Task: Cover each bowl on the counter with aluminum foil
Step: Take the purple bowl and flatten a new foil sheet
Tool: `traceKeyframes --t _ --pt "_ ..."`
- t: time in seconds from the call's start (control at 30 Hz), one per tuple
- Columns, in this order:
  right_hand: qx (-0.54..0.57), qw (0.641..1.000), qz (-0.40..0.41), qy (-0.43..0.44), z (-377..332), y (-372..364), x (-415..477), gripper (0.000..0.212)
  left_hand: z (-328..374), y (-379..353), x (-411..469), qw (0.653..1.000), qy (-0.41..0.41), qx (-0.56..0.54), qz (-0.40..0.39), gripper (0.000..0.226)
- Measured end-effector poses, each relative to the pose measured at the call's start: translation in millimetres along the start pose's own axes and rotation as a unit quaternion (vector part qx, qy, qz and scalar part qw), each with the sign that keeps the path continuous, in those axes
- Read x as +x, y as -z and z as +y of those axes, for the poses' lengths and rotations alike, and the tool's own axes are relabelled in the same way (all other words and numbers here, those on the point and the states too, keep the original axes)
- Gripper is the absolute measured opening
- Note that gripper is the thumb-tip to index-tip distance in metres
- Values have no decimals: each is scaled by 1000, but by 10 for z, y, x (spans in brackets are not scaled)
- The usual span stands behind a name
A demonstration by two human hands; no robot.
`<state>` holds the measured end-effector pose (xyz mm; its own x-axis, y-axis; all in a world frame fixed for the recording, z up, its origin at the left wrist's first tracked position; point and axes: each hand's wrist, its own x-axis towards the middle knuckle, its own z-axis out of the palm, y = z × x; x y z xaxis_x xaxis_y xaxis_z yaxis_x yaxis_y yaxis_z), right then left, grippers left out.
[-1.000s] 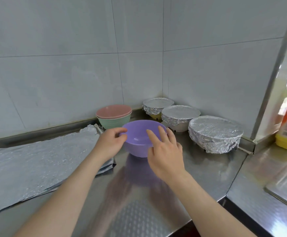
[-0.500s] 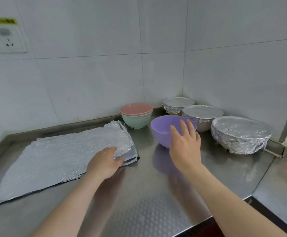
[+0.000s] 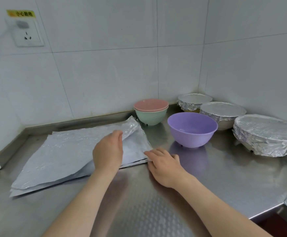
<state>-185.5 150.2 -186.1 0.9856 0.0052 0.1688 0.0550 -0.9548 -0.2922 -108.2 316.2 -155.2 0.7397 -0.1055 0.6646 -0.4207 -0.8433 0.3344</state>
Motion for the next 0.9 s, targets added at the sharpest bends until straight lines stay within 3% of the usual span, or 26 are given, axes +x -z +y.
traceKeyframes --t 0.13,0.2,0.23,0.33,0.37,0.43,0.5,0.57,0.67,0.73,0.8,0.9 --pt "22 999 -5 -39 -63 45 59 51 -45 340 164 981 -69 -120 138 18" --pt "156 985 32 -66 -143 205 124 63 43 592 151 961 -130 -194 147 17" --pt "272 957 62 -76 -192 333 131 66 96 725 92 952 -147 -228 140 18" --pt "569 809 118 -93 -128 658 123 59 134 986 -233 926 -146 -337 88 18" --pt "610 779 110 -96 -63 710 89 65 73 1037 -374 915 -136 -376 52 15" --pt "638 761 90 -80 98 692 7 91 -78 1084 -611 898 -111 -424 -33 14" --pt "616 783 80 -36 197 641 -91 97 -237 1115 -753 900 -96 -413 -102 19" --pt "538 838 86 4 201 608 -253 90 -407 1155 -879 912 -81 -376 -144 27" --pt "365 920 129 70 244 516 -438 72 -677 1207 -1007 930 -70 -318 -171 45" --pt "199 967 131 91 364 399 -522 84 -782 1225 -1023 936 -55 -298 -178 61" --pt "72 986 100 111 435 296 -643 94 -836 1262 -1040 937 -33 -290 -192 69" --pt "-36 977 88 190 481 229 -770 80 -899 1303 -1045 932 -49 -267 -242 73"
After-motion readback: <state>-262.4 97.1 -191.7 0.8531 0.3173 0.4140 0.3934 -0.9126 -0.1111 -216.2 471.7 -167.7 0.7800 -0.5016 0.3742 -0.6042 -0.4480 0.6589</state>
